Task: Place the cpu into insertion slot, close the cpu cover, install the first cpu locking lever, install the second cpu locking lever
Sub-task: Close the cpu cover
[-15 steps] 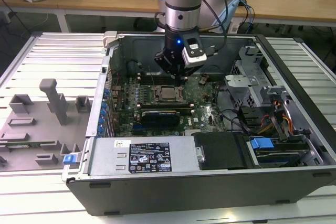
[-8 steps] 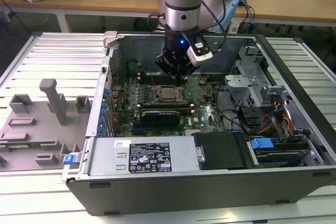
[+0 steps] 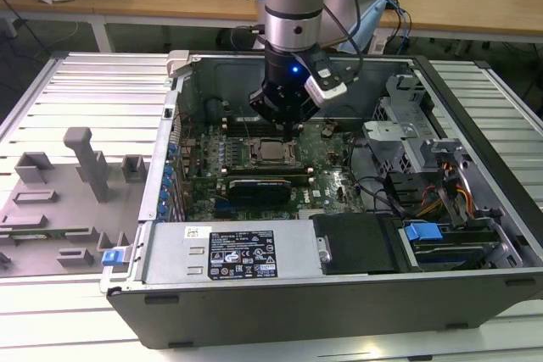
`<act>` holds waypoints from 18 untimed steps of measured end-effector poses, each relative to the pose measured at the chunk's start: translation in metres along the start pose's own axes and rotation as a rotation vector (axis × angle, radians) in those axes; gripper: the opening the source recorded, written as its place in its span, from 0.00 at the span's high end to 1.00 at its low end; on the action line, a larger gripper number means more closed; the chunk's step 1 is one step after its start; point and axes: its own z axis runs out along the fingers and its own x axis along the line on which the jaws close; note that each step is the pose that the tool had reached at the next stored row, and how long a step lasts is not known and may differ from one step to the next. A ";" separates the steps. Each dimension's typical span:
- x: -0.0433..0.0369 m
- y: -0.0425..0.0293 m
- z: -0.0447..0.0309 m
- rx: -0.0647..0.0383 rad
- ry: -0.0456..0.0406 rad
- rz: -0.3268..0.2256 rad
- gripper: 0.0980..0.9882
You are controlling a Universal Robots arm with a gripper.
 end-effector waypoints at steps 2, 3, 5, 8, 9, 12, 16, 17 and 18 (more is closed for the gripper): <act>0.0022 -0.0023 0.0017 0.000 -0.0001 -0.002 0.99; 0.0029 -0.0026 0.0022 0.000 -0.0001 -0.002 0.99; 0.0058 -0.0031 0.0035 0.000 -0.0001 -0.002 0.99; 0.0121 -0.0036 0.0056 0.000 0.0000 -0.002 0.99; 0.0138 -0.0036 0.0063 0.000 0.0000 -0.003 0.99; 0.0191 -0.0032 0.0088 0.000 0.0014 -0.003 0.99; 0.0301 -0.0026 0.0131 0.000 0.0049 -0.003 0.99; 0.0323 -0.0024 0.0138 0.000 0.0054 -0.003 0.99; 0.0344 -0.0023 0.0145 -0.001 0.0057 -0.003 0.99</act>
